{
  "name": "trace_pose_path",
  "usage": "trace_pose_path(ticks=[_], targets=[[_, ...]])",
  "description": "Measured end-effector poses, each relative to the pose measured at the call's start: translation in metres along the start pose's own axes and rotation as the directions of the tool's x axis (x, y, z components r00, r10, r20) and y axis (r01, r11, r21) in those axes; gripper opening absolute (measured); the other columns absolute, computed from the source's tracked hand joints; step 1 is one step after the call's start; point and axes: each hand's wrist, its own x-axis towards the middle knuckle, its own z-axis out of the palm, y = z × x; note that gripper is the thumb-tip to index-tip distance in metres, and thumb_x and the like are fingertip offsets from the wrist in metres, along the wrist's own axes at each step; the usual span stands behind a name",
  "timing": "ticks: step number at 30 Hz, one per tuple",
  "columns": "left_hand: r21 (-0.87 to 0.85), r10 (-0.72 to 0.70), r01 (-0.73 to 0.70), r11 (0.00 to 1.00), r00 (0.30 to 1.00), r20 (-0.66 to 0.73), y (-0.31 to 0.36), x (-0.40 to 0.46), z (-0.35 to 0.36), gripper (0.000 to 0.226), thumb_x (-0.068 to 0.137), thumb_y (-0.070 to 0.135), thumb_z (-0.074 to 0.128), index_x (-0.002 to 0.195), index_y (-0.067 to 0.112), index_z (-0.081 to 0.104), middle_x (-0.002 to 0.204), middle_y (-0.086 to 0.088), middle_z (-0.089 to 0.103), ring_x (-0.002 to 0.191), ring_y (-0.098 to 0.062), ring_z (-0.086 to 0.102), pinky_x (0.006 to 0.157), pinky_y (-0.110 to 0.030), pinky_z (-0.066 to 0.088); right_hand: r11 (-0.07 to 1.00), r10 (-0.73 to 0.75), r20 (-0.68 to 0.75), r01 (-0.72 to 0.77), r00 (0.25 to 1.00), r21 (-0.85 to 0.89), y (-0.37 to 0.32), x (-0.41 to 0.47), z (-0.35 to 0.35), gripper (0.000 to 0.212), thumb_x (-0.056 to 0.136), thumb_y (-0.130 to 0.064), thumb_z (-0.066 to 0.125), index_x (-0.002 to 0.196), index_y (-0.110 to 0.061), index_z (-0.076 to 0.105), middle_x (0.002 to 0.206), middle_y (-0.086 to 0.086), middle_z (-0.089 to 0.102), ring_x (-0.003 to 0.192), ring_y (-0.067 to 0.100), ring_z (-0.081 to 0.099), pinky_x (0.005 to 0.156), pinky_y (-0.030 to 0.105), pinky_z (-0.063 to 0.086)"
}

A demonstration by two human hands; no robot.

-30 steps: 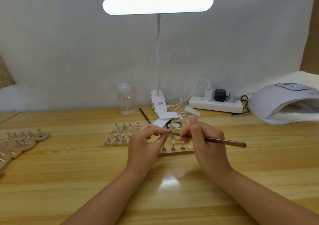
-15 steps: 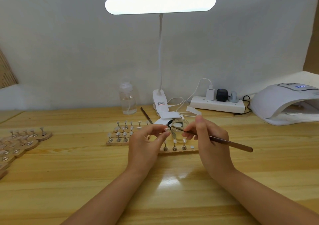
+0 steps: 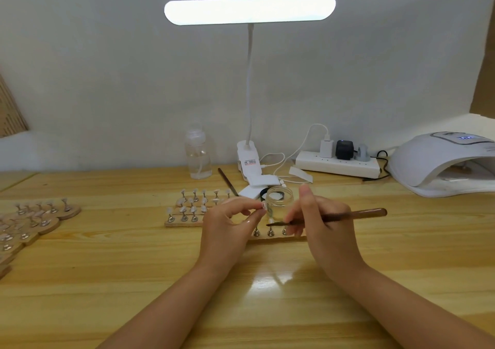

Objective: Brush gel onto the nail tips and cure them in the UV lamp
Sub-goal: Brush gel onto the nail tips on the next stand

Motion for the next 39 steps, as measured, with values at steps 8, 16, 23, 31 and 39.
trace_pose_path(ticks=[8, 16, 23, 31, 39], targets=[[-0.004, -0.002, 0.002, 1.000, 1.000, 0.011, -0.0020, 0.0000, 0.0008, 0.032, 0.071, 0.004, 0.074, 0.078, 0.034, 0.067, 0.077, 0.019, 0.066, 0.072, 0.002, 0.057, 0.061, -0.004, 0.038, 1.000, -0.022, -0.006, 0.022, 1.000, -0.008, 0.0000, 0.0000, -0.0002, 0.047, 0.093, -0.045, 0.043, 0.057, -0.021, 0.063, 0.054, 0.002, 0.064, 0.047, 0.004, 0.059, 0.049, 0.013, 0.046], [-0.009, 0.011, -0.011, 1.000, 1.000, 0.012, -0.0034, 0.0002, 0.0017, 0.027, 0.070, 0.002, 0.073, 0.078, 0.028, 0.069, 0.076, 0.018, 0.065, 0.072, 0.005, 0.057, 0.061, -0.002, 0.037, 0.998, -0.056, -0.024, 0.055, 0.998, -0.008, 0.0017, 0.0006, -0.0001, 0.046, 0.094, -0.042, 0.045, 0.060, -0.018, 0.064, 0.054, 0.001, 0.063, 0.050, 0.006, 0.059, 0.051, 0.013, 0.046], [-0.016, -0.004, 0.004, 1.000, 1.000, 0.015, -0.0034, 0.0004, 0.0012, 0.026, 0.071, 0.004, 0.073, 0.078, 0.029, 0.070, 0.076, 0.017, 0.066, 0.074, 0.003, 0.058, 0.063, -0.003, 0.038, 0.999, -0.033, -0.025, 0.034, 0.999, 0.013, 0.0014, 0.0005, -0.0008, 0.047, 0.092, -0.047, 0.045, 0.060, -0.018, 0.065, 0.054, 0.001, 0.064, 0.049, 0.003, 0.060, 0.052, 0.012, 0.046], [-0.016, -0.020, 0.020, 1.000, 1.000, -0.002, -0.0011, 0.0000, 0.0012, 0.033, 0.071, 0.005, 0.073, 0.077, 0.037, 0.066, 0.077, 0.012, 0.065, 0.077, 0.004, 0.058, 0.064, -0.004, 0.038, 0.998, -0.068, -0.041, 0.067, 0.997, -0.021, 0.0022, 0.0014, -0.0019, 0.045, 0.093, -0.042, 0.048, 0.056, -0.020, 0.064, 0.052, -0.001, 0.063, 0.048, 0.005, 0.059, 0.051, 0.014, 0.046], [0.020, -0.017, 0.017, 1.000, 1.000, 0.003, -0.0004, -0.0004, 0.0012, 0.031, 0.072, 0.006, 0.073, 0.079, 0.036, 0.067, 0.077, 0.010, 0.065, 0.078, 0.000, 0.057, 0.069, -0.009, 0.040, 0.987, -0.135, -0.011, 0.134, 0.991, -0.085, 0.0051, 0.0022, -0.0030, 0.043, 0.087, -0.042, 0.037, 0.058, -0.023, 0.063, 0.050, -0.009, 0.061, 0.052, 0.003, 0.061, 0.052, 0.014, 0.048]])
